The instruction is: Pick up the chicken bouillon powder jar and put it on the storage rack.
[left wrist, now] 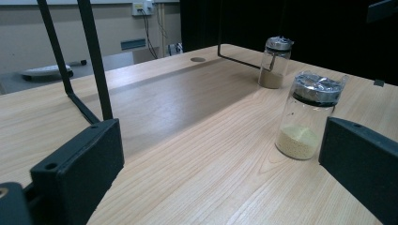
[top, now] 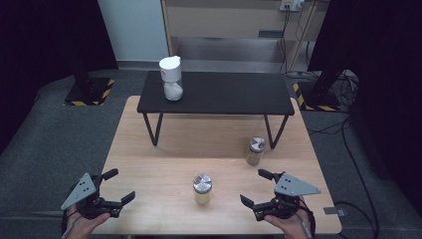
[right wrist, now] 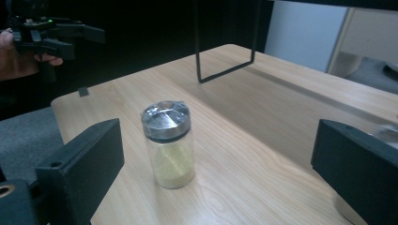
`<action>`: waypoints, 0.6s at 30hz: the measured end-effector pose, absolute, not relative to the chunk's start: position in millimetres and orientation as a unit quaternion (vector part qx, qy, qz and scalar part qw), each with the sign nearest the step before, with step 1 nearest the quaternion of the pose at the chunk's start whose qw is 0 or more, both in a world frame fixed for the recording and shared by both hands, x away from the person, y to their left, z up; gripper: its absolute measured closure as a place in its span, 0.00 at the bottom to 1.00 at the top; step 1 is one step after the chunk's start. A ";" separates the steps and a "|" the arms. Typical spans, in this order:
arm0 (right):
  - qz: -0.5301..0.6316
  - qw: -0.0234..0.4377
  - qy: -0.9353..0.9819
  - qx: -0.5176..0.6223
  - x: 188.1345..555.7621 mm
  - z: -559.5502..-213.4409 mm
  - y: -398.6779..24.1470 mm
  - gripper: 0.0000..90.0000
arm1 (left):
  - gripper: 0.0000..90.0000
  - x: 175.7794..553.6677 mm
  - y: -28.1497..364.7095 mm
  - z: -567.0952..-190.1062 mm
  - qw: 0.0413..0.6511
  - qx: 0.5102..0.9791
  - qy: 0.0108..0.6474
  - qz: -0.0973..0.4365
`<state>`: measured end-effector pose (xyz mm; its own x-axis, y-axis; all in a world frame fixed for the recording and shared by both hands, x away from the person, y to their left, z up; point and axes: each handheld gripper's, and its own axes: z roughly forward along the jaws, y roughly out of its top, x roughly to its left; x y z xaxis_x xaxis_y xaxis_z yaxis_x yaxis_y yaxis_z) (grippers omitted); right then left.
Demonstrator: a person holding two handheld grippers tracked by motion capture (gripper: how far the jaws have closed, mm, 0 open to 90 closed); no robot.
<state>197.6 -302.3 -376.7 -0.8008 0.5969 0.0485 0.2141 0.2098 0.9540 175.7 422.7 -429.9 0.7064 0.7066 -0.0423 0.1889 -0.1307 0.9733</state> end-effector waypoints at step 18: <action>0.558 0.130 0.786 0.231 227.4 -383.1 -254.0 0.04 | 0.00 176.1 423.1 -430.0 0.582 0.718 0.311 0.220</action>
<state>227.4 -254.0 -383.1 -0.8593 0.5086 0.0535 0.2182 0.2699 0.9378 176.1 423.1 -430.0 0.7095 0.7032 -0.0453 0.1902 -0.1293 0.9732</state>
